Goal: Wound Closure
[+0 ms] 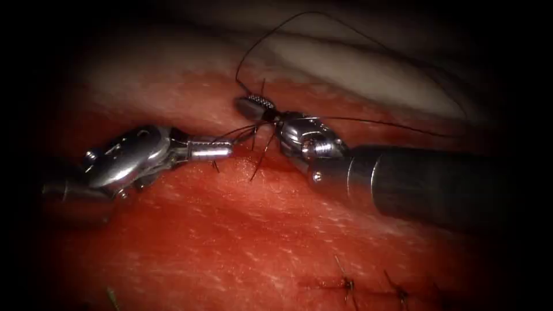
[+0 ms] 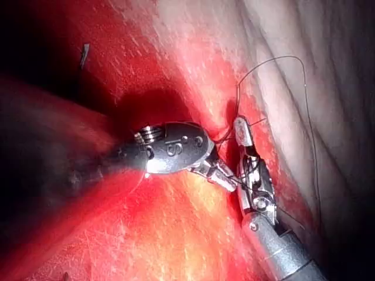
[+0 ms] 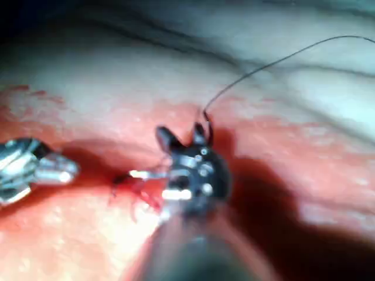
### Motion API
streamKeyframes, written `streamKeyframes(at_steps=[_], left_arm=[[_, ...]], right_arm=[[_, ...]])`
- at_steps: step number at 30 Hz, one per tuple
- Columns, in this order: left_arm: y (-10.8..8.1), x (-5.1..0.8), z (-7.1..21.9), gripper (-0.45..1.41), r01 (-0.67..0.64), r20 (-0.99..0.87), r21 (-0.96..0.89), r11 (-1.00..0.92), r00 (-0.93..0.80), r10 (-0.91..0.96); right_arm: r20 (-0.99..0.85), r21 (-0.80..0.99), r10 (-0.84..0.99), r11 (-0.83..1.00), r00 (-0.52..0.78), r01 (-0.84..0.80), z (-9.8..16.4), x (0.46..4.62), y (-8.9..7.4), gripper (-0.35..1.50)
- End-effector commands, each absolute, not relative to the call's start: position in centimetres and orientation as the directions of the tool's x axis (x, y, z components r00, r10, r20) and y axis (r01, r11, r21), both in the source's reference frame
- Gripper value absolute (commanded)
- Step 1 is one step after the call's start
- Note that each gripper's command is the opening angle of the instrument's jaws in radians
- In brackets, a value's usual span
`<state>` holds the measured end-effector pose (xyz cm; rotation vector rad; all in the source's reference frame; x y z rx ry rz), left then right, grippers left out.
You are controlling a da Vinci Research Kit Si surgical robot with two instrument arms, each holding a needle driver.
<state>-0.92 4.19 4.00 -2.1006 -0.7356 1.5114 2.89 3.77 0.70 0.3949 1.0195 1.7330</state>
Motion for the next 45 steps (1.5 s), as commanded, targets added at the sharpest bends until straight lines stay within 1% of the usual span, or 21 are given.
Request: streamKeyframes(at_steps=[1, 2, 6, 7, 13, 17, 23, 29, 38, 45], left_arm=[[4.1, -0.95, 4.1, -0.35, 0.153, -0.711, -0.638, -0.755, 0.259, 0.653], [4.2, -0.92, 4.1, -0.35, 0.151, -0.710, -0.639, -0.755, 0.262, 0.653], [4.4, -0.83, 4.2, -0.35, 0.108, -0.709, -0.656, -0.747, 0.253, 0.659], [4.6, -0.78, 4.3, -0.35, 0.073, -0.723, -0.654, -0.753, 0.233, 0.650], [5.6, -0.54, 5.0, -0.35, -0.039, -0.755, -0.646, -0.762, 0.180, 0.631], [5.8, -0.54, 5.2, -0.35, -0.077, -0.770, -0.635, -0.769, 0.142, 0.622], [6.3, -0.72, 5.5, -0.35, -0.114, -0.783, -0.623, -0.774, 0.101, 0.614], [6.9, -1.01, 5.6, -0.35, -0.147, -0.832, -0.554, -0.820, 0.056, 0.552], [7.5, -1.34, 5.7, -0.35, -0.190, -0.853, -0.514, -0.836, 0.014, 0.522], [7.8, -1.48, 5.9, -0.35, -0.210, -0.867, -0.482, -0.851, -0.026, 0.497]], right_arm=[[-0.195, 0.776, 0.890, -0.117, -0.412, -0.619, 0.7, 2.96, 3.8, -0.35], [-0.170, 0.781, 0.886, -0.146, -0.432, -0.607, 0.6, 2.97, 3.8, -0.35], [-0.144, 0.777, 0.888, -0.171, -0.437, -0.605, 0.4, 3.00, 3.8, -0.35], [-0.176, 0.775, 0.888, -0.141, -0.425, -0.616, 0.2, 3.01, 3.7, -0.35], [-0.253, 0.767, 0.885, -0.063, -0.391, -0.638, -0.1, 3.00, 3.5, -0.35], [-0.265, 0.761, 0.885, -0.052, -0.383, -0.646, -0.2, 2.94, 3.5, -0.35], [-0.277, 0.758, 0.885, -0.038, -0.375, -0.651, -0.2, 2.92, 3.4, -0.35], [-0.286, 0.756, 0.886, -0.025, -0.364, -0.654, -0.3, 2.88, 3.2, -0.35], [-0.295, 0.752, 0.888, -0.013, -0.354, -0.659, -0.4, 2.81, 3.1, -0.35], [-0.309, 0.746, 0.887, 0.003, -0.342, -0.666, -0.5, 2.80, 3.0, -0.35]])
